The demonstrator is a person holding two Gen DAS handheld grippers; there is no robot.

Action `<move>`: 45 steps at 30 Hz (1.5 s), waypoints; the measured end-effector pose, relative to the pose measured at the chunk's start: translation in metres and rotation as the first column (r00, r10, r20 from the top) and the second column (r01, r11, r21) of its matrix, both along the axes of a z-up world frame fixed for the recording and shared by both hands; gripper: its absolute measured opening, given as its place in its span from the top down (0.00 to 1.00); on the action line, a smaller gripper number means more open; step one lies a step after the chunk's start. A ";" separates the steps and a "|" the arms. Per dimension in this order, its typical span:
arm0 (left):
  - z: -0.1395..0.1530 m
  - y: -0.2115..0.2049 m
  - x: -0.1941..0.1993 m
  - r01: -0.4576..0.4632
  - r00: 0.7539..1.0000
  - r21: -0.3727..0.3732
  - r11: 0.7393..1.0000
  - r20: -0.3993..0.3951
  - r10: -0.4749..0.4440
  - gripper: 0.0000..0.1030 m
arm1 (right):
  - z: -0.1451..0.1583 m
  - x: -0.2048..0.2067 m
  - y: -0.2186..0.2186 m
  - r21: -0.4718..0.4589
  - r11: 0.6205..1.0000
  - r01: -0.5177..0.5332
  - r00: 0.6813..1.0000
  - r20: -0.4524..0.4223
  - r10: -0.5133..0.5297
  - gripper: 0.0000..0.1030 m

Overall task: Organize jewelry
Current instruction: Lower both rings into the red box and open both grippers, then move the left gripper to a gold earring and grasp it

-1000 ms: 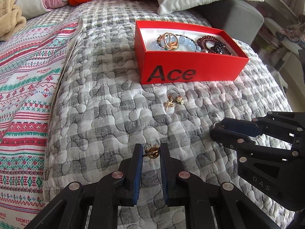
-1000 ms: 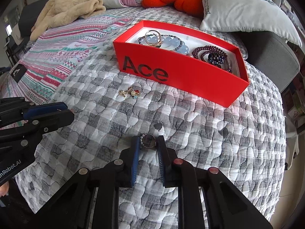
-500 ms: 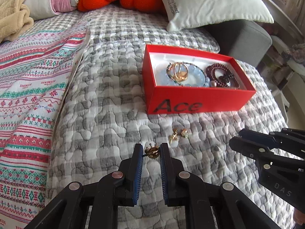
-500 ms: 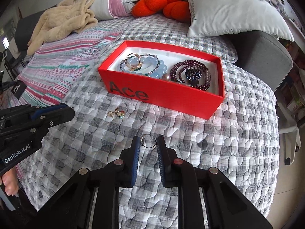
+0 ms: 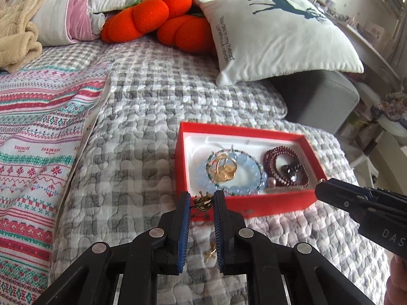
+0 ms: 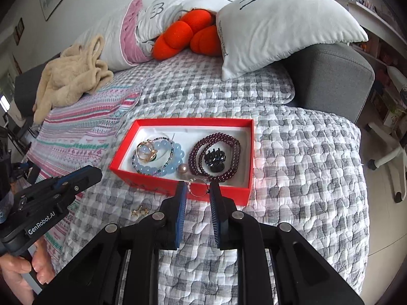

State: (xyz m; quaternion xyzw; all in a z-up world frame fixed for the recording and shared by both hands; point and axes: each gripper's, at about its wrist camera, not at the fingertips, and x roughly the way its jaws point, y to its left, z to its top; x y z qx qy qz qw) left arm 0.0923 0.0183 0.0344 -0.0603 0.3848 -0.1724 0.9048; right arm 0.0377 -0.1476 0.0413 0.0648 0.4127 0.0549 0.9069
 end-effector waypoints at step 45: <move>-0.025 0.020 -0.013 -0.083 0.984 0.137 0.987 -0.147 0.103 0.20 | -0.008 0.002 -0.001 -0.091 0.995 0.037 0.998 -0.046 -0.042 0.46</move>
